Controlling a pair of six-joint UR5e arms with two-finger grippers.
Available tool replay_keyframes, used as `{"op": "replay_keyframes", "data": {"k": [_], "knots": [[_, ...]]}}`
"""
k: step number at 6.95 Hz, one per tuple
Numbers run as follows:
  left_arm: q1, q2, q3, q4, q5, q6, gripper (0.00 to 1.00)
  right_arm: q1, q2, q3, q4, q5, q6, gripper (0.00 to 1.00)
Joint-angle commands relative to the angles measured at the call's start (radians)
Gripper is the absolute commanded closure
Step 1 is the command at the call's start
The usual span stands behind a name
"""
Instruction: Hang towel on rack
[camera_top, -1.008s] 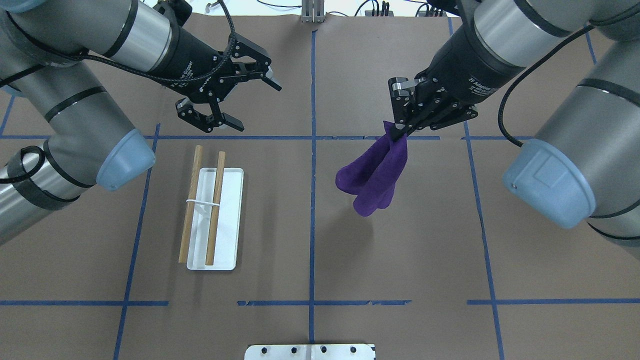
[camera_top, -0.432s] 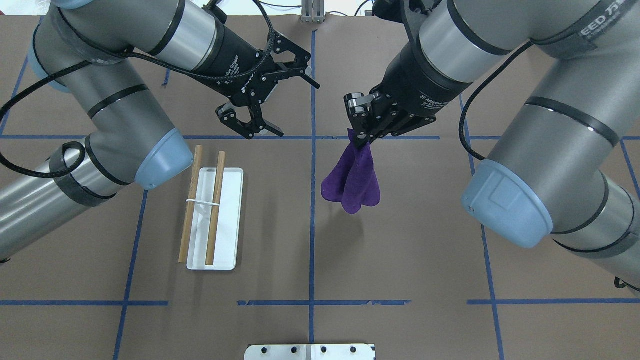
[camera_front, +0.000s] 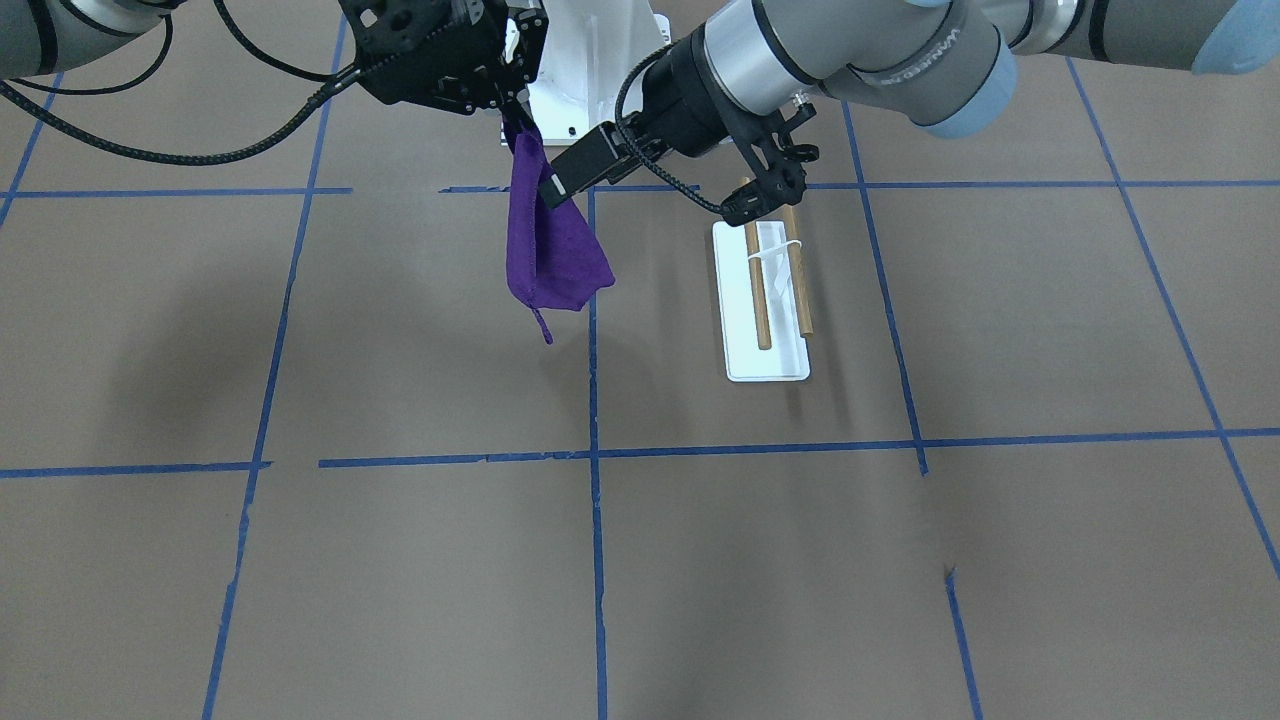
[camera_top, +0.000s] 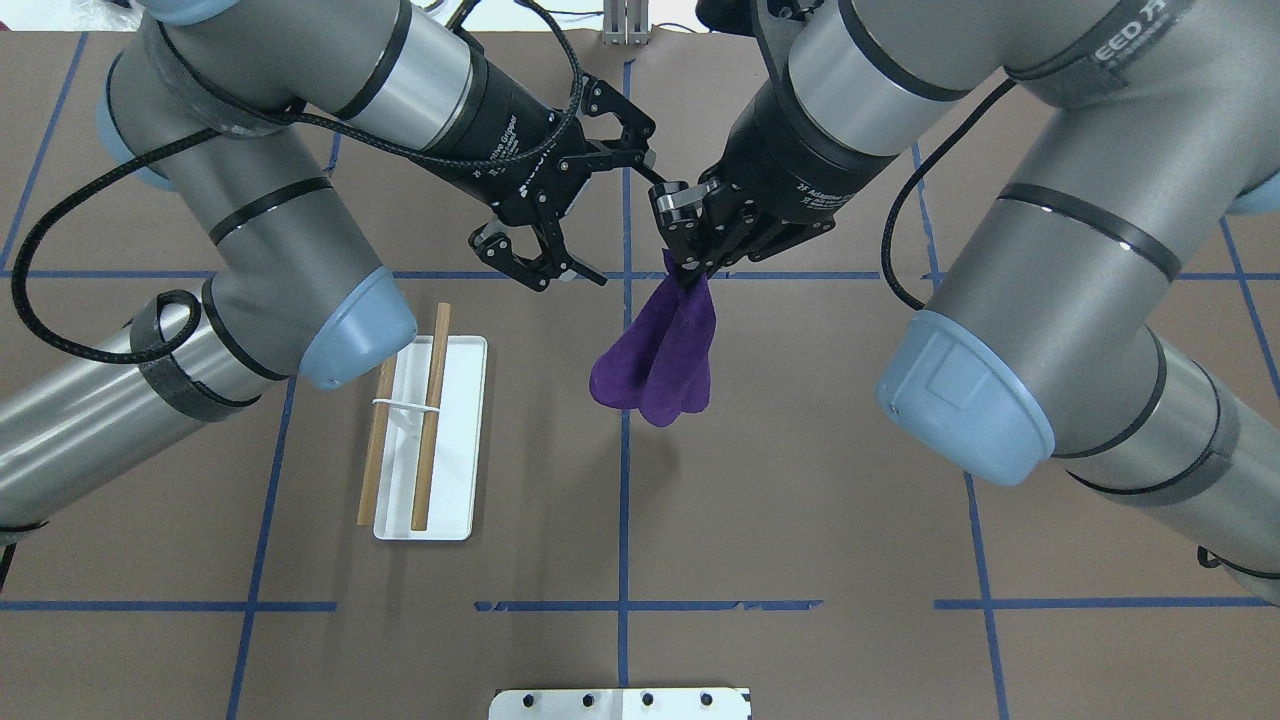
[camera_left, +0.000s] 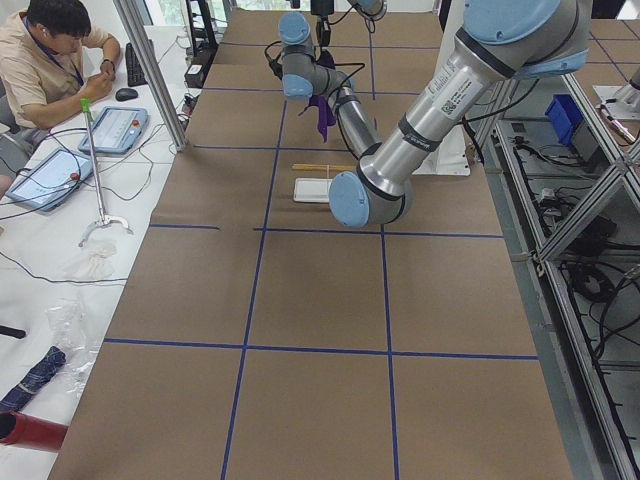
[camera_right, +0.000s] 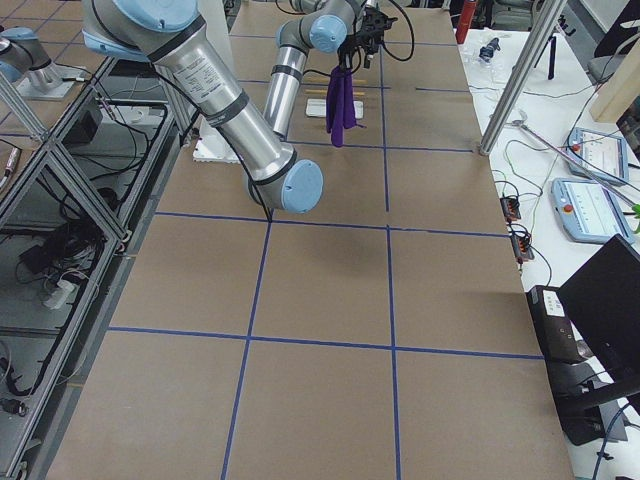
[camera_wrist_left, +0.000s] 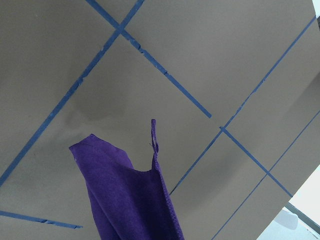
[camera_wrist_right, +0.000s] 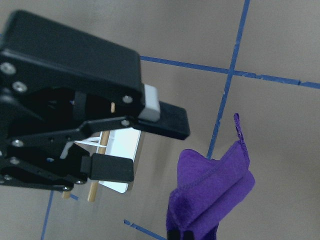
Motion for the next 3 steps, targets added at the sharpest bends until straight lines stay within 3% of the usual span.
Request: {"op": "replay_keyframes", "data": {"k": [1,3], "knots": [[0.016,-0.013,-0.003,0.001,0.000,-0.038,0.30,-0.002,0.007,-0.012,0.018,-0.004,-0.004,1.00],[0.021,-0.017,-0.006,-0.001,0.000,-0.043,0.34,-0.005,0.007,-0.016,0.025,-0.007,-0.004,1.00]]}}
